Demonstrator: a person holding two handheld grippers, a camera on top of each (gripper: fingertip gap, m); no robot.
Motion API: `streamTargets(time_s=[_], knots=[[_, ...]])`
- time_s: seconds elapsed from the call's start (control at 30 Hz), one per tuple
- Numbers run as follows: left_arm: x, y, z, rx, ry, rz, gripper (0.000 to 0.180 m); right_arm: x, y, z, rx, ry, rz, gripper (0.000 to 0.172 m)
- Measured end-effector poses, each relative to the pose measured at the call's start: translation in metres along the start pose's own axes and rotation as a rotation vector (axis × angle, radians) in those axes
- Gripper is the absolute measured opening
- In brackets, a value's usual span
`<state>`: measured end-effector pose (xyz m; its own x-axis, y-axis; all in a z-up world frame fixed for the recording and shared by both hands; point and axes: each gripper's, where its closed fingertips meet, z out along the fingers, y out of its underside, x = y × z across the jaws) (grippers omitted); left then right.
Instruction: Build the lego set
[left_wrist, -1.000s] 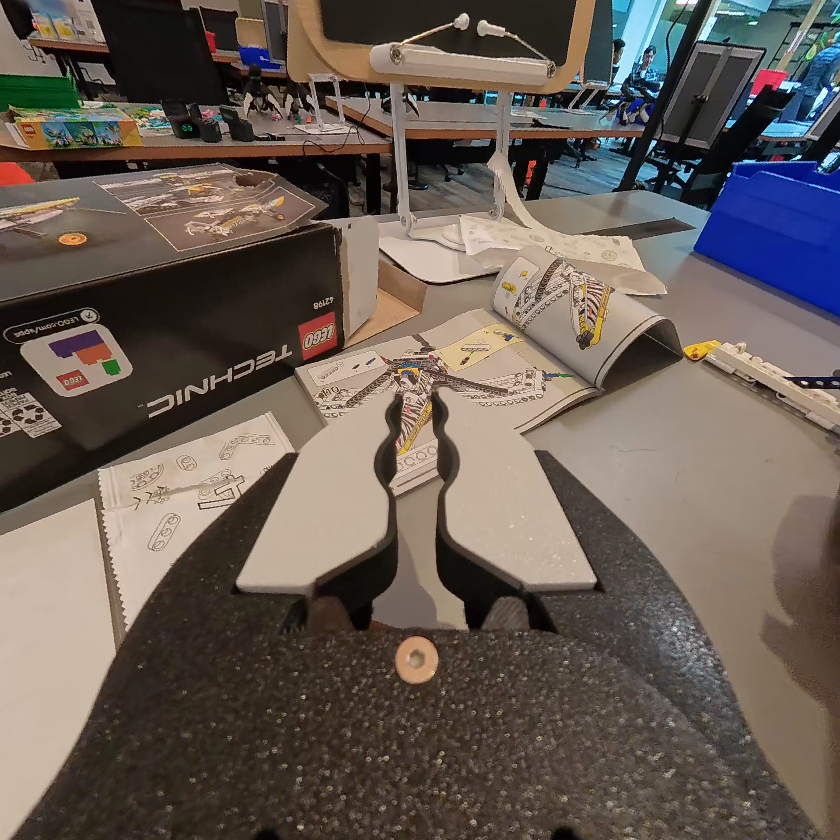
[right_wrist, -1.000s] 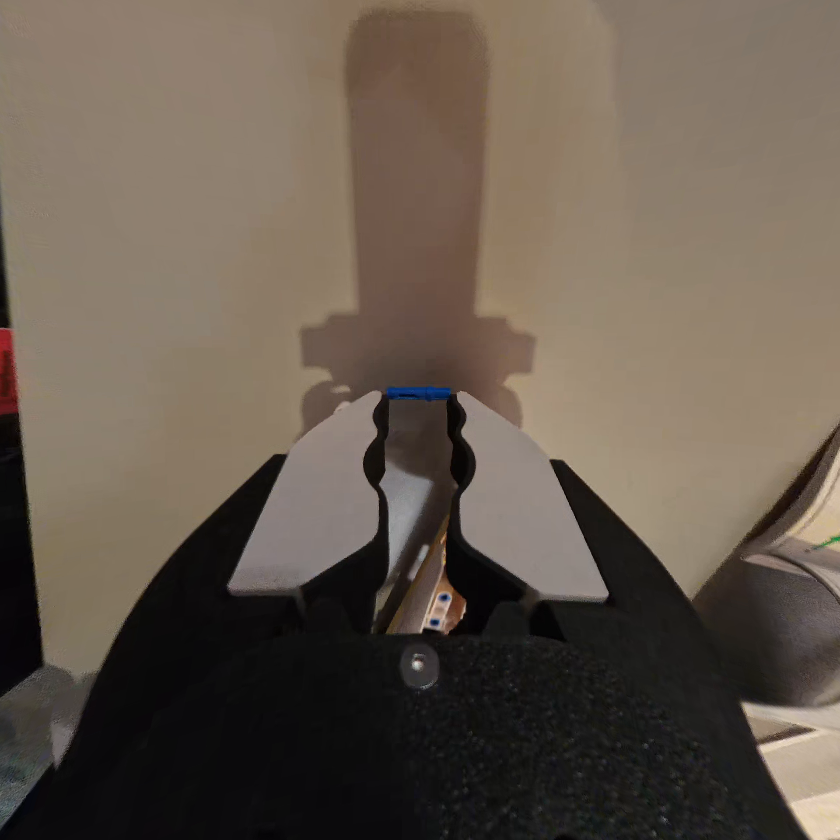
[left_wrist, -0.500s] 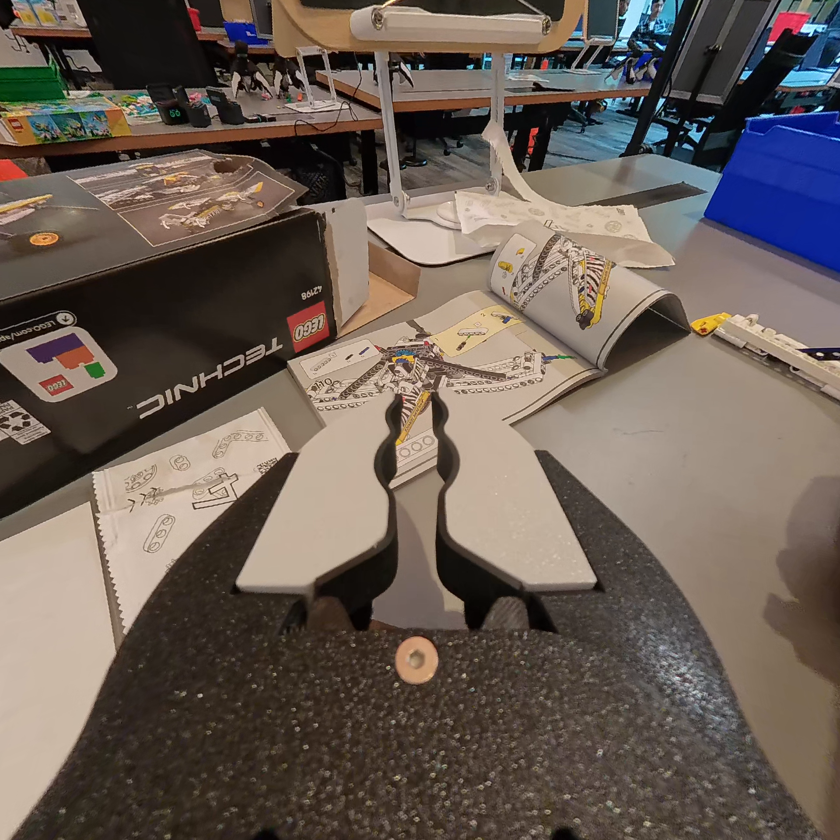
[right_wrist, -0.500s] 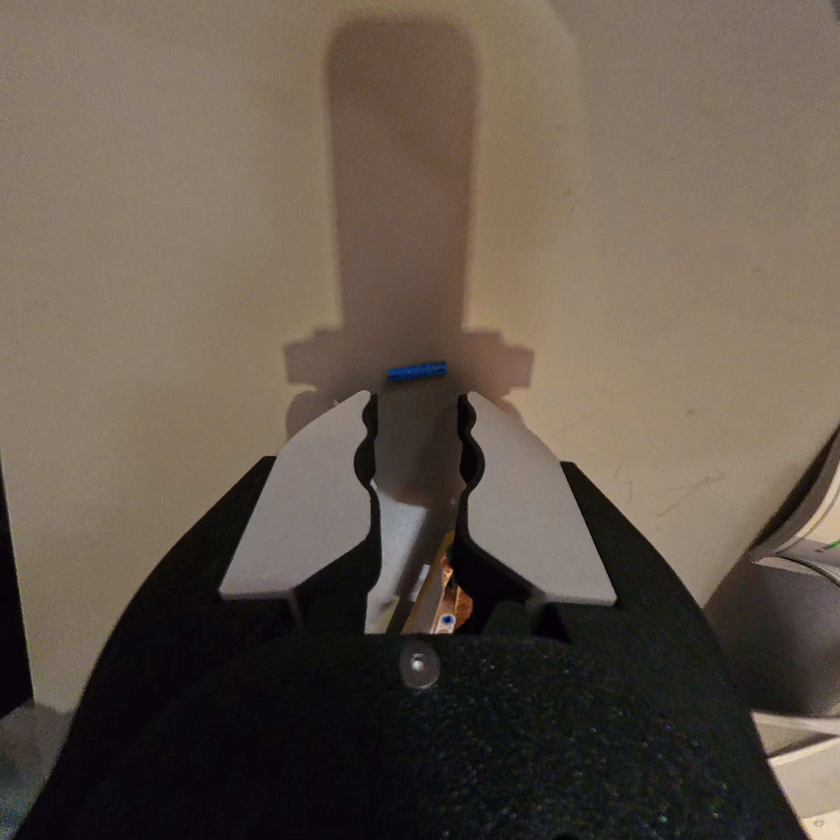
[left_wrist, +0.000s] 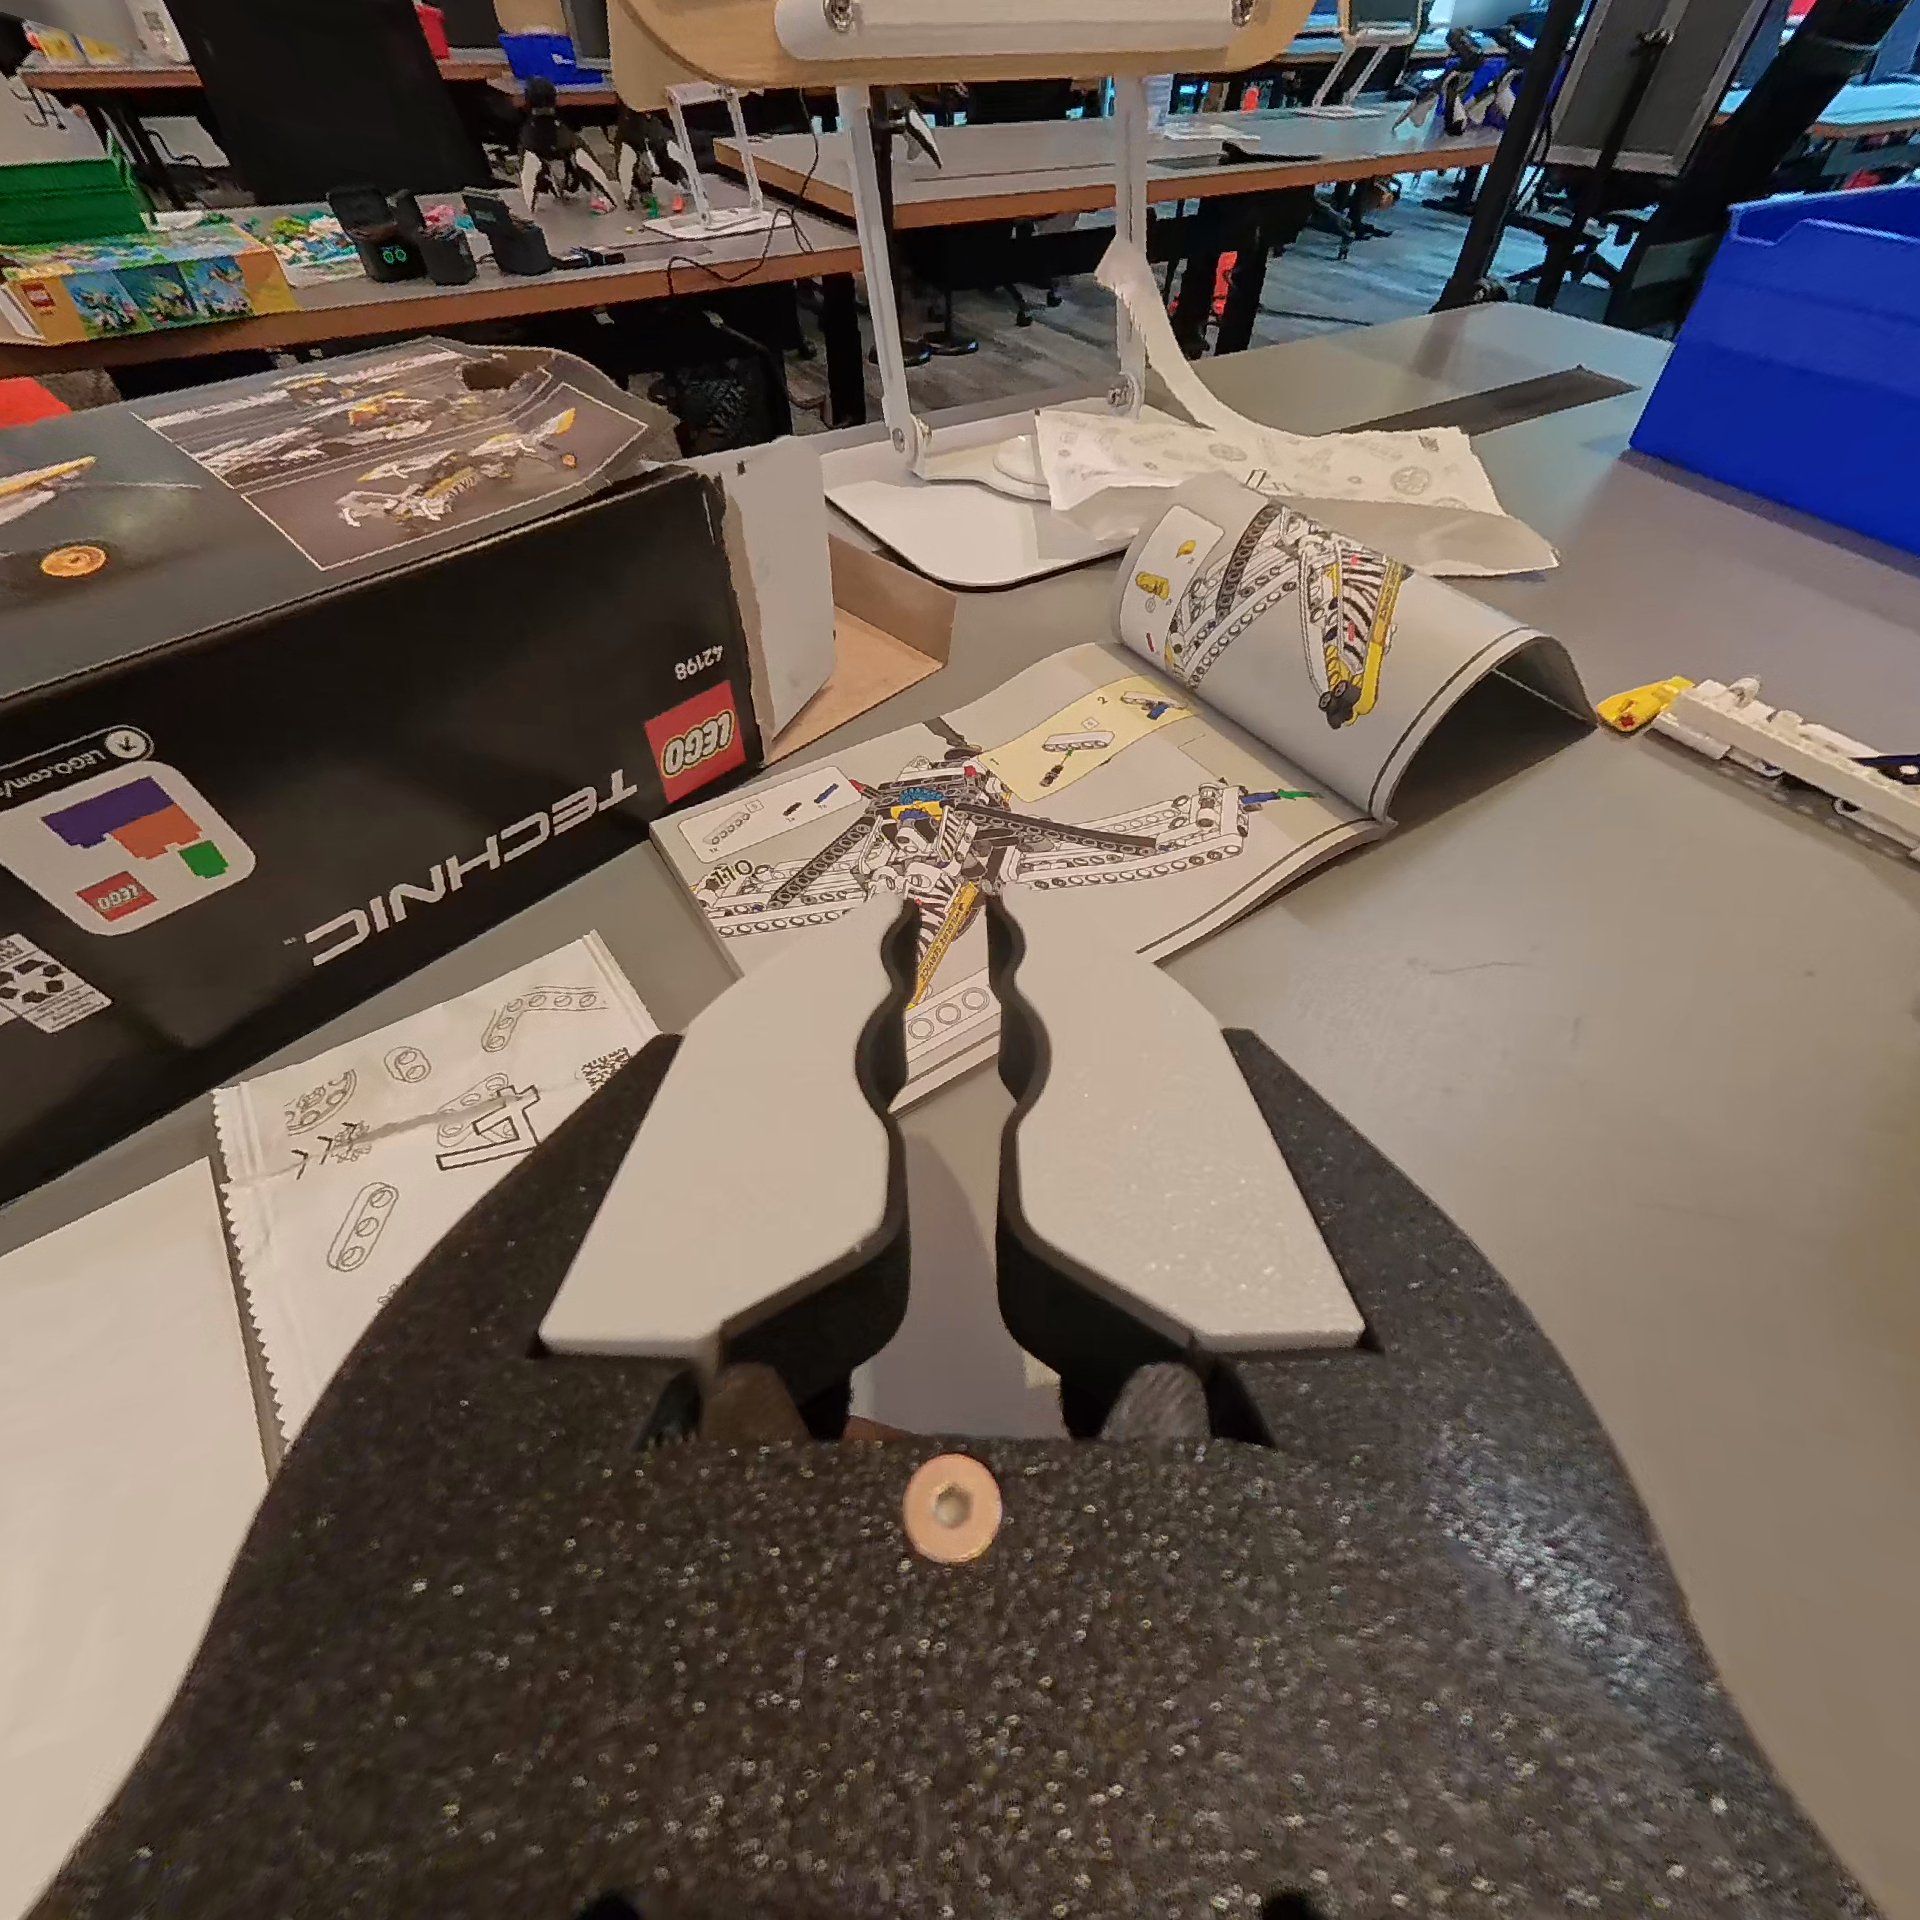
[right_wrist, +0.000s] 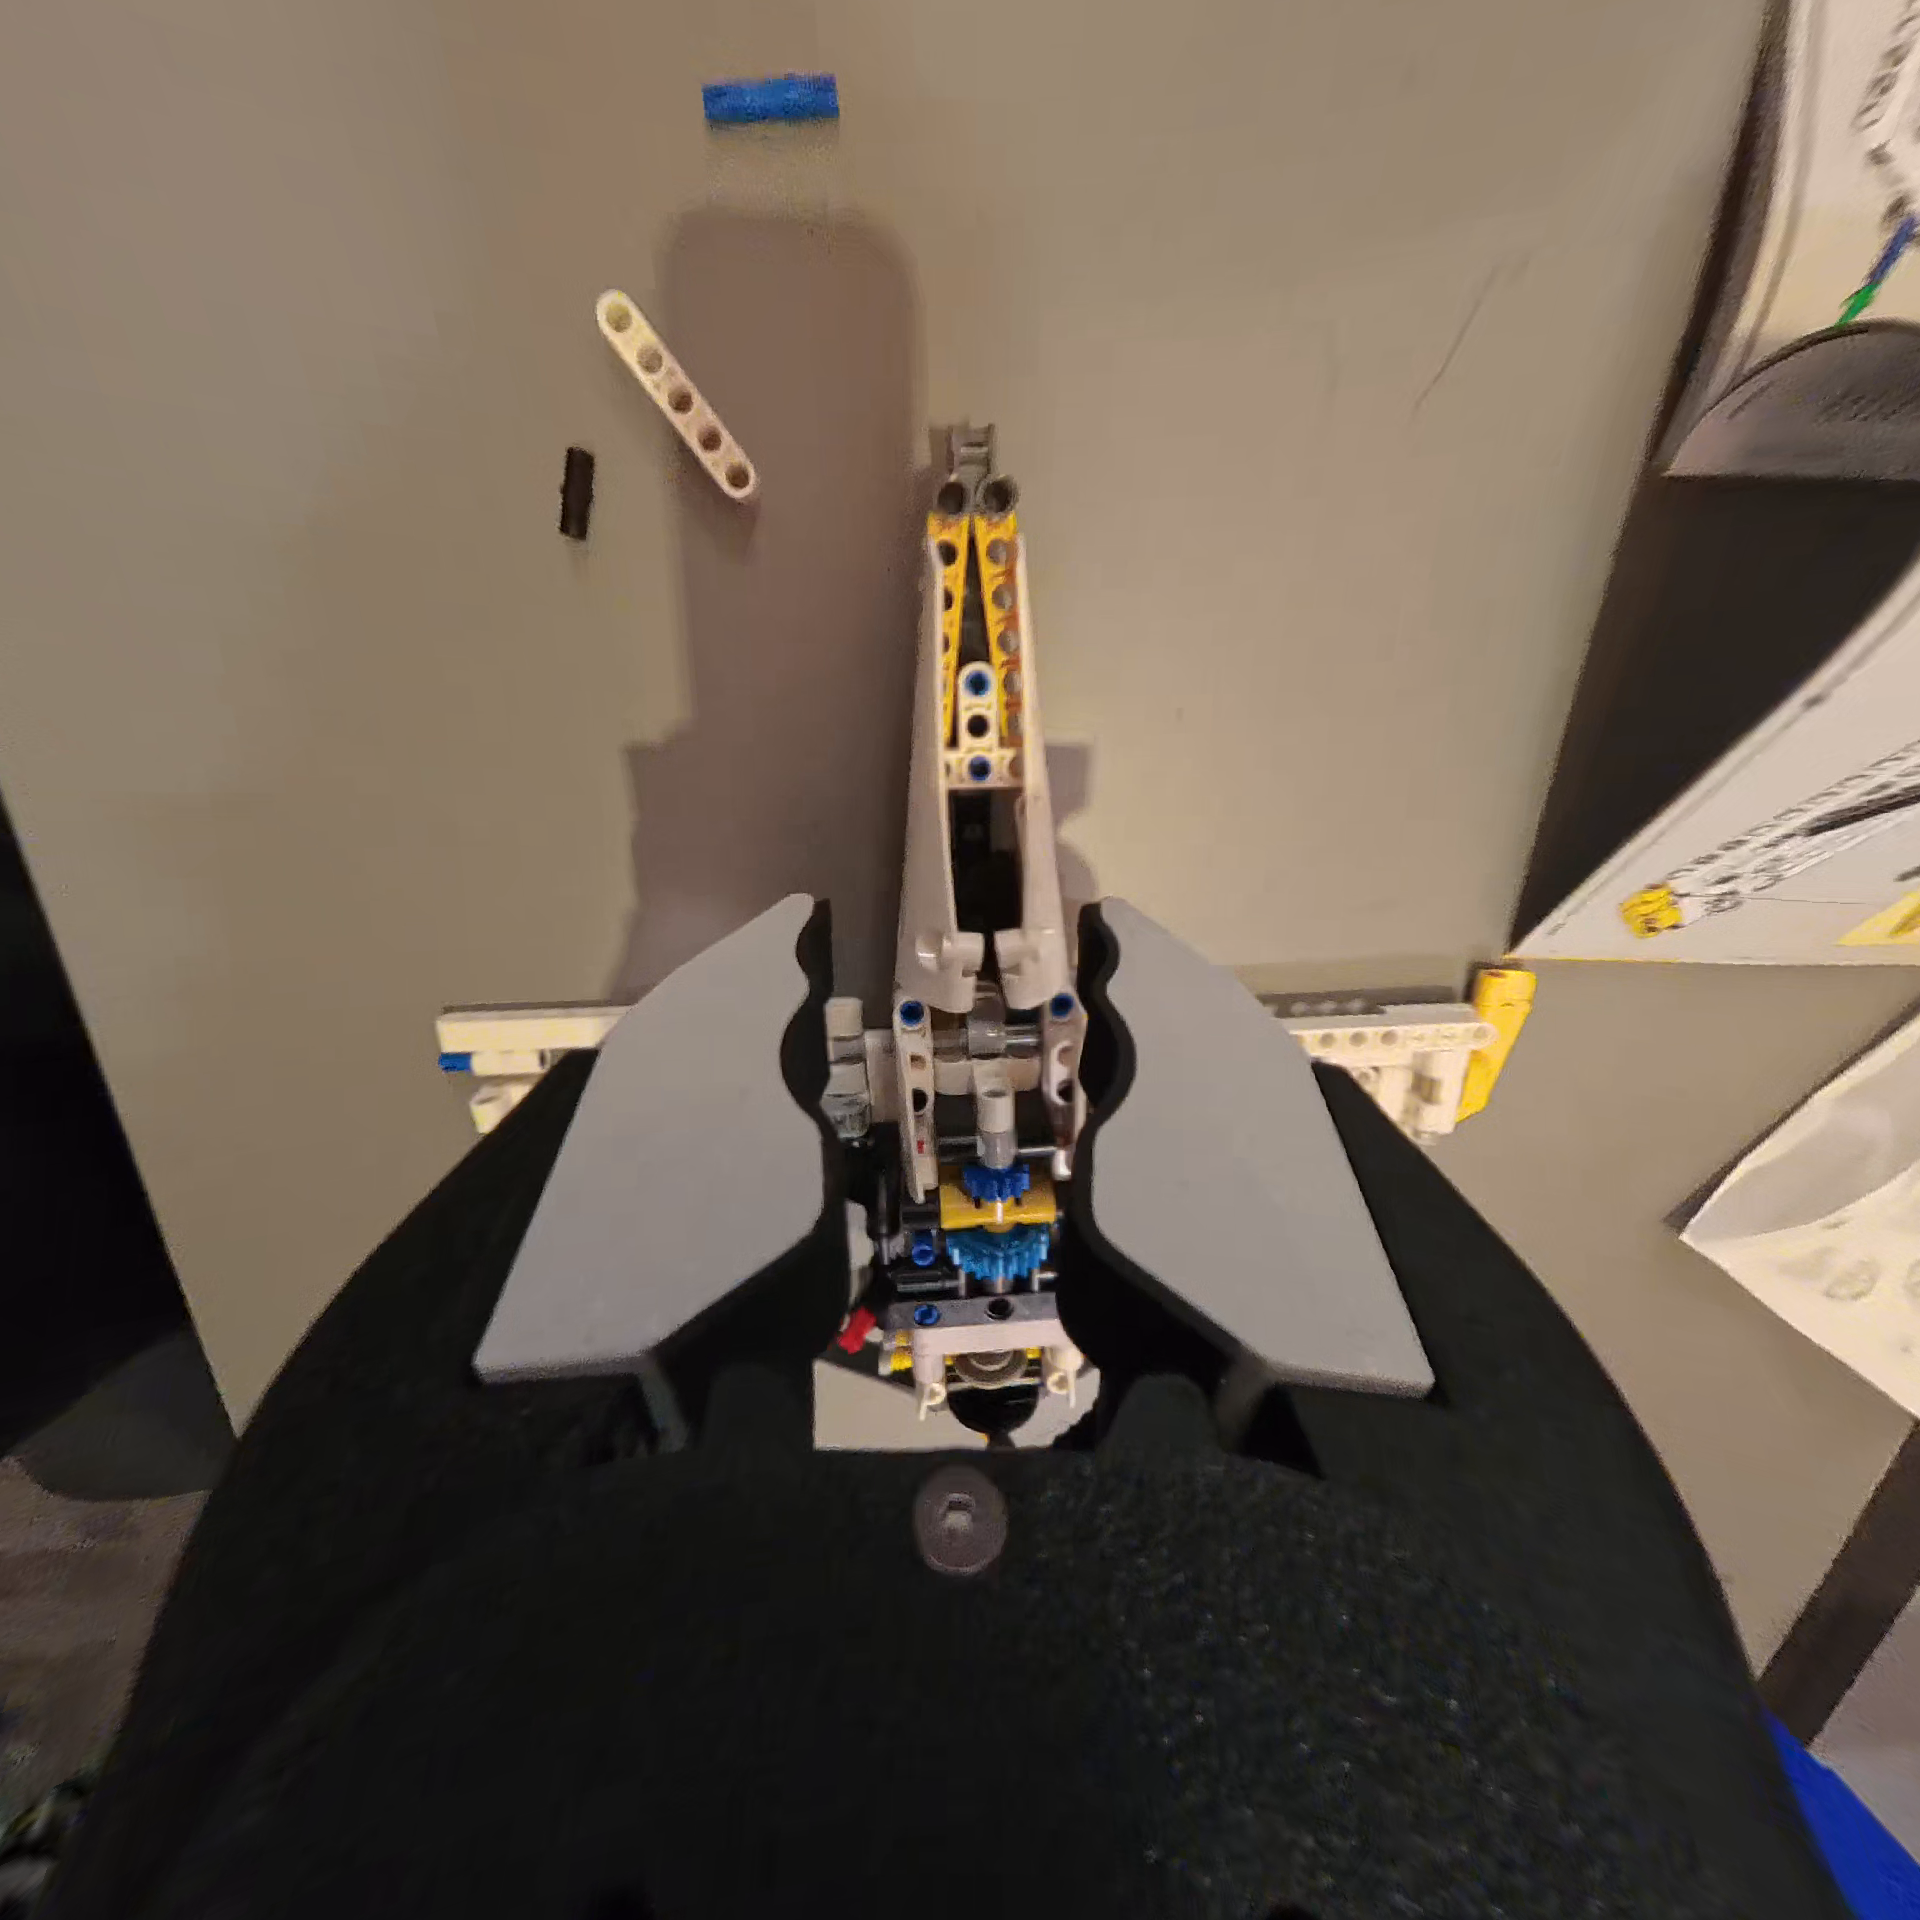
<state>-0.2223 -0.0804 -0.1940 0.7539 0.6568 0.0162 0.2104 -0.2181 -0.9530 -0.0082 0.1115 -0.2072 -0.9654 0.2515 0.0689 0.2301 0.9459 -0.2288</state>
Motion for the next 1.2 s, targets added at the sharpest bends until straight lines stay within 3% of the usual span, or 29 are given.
streamTargets(time_s=[0.03, 0.37, 0.87, 1.0, 1.2], knots=[[0.0, 0.0, 0.0, 0.002, -0.001, 0.0, 0.012, -0.003, 0.002, 0.004, -0.01, -0.008, 0.0, 0.045], [-0.003, -0.001, -0.001, 0.007, 0.003, -0.032, 0.012, 0.009, 0.037, 0.025, -0.106, 0.073, 0.124, 0.039], [-0.002, -0.001, -0.001, 0.013, 0.0, -0.025, 0.012, 0.109, 0.125, 0.004, -0.195, 0.282, 0.297, 0.035], [-0.002, -0.001, -0.001, 0.013, 0.0, -0.02, 0.012, 0.094, 0.087, -0.009, -0.041, 0.293, 0.254, 0.039], [0.0, -0.002, -0.001, 0.018, -0.003, -0.006, 0.012, -0.014, -0.027, 0.026, 0.295, -0.033, -0.069, 0.043]])
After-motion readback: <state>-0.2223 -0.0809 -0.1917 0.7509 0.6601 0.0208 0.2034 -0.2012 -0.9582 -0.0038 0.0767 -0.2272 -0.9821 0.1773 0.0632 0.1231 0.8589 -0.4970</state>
